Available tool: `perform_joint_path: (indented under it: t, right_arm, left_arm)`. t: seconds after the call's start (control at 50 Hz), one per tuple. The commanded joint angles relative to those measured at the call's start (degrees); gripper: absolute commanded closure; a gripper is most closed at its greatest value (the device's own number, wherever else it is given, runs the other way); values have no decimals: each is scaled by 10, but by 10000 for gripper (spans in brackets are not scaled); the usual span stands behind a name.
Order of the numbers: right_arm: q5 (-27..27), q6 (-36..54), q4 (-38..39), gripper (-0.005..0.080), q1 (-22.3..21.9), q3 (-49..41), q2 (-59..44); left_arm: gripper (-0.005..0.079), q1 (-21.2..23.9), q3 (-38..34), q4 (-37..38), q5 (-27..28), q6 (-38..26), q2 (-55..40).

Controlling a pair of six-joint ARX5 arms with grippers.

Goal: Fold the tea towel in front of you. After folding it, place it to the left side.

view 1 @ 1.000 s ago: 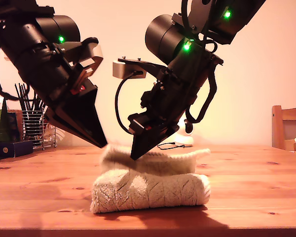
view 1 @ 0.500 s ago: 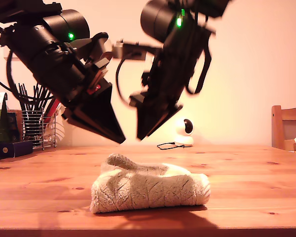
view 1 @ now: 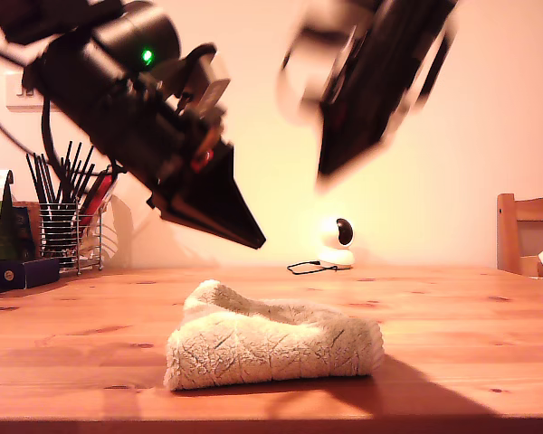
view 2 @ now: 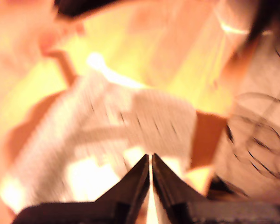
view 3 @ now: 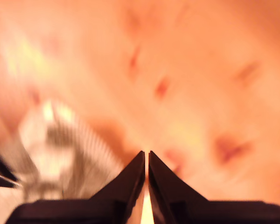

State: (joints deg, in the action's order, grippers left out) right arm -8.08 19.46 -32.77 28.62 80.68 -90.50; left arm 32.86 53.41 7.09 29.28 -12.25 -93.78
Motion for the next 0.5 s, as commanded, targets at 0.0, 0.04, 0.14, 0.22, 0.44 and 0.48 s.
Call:
perform_joint_path:
  t: [0.0, 0.04, 0.14, 0.22, 0.44, 0.48]
  right_arm:
    - [-3, -15, 8, 763, 10, 2, 41]
    - [-3, -22, 11, 763, 10, 2, 60]
    - [10, -35, 18, 763, 10, 0, 110]
    - [26, -37, 21, 763, 17, -2, 144]
    - [79, -47, 9, 763, 44, -26, 233]
    - [89, -49, 2, 763, 50, -34, 252]
  left_arm:
    - [766, 0, -30, -41, 1, -1, 1]
    - [766, 0, -45, -69, 1, 2, 1]
    - [766, 0, -71, -123, -4, 4, 1]
    - [766, 2, -89, -167, -3, 2, 1]
    - [766, 12, -116, -232, -1, -16, 0]
    - [766, 14, -120, -239, -1, -23, 0]
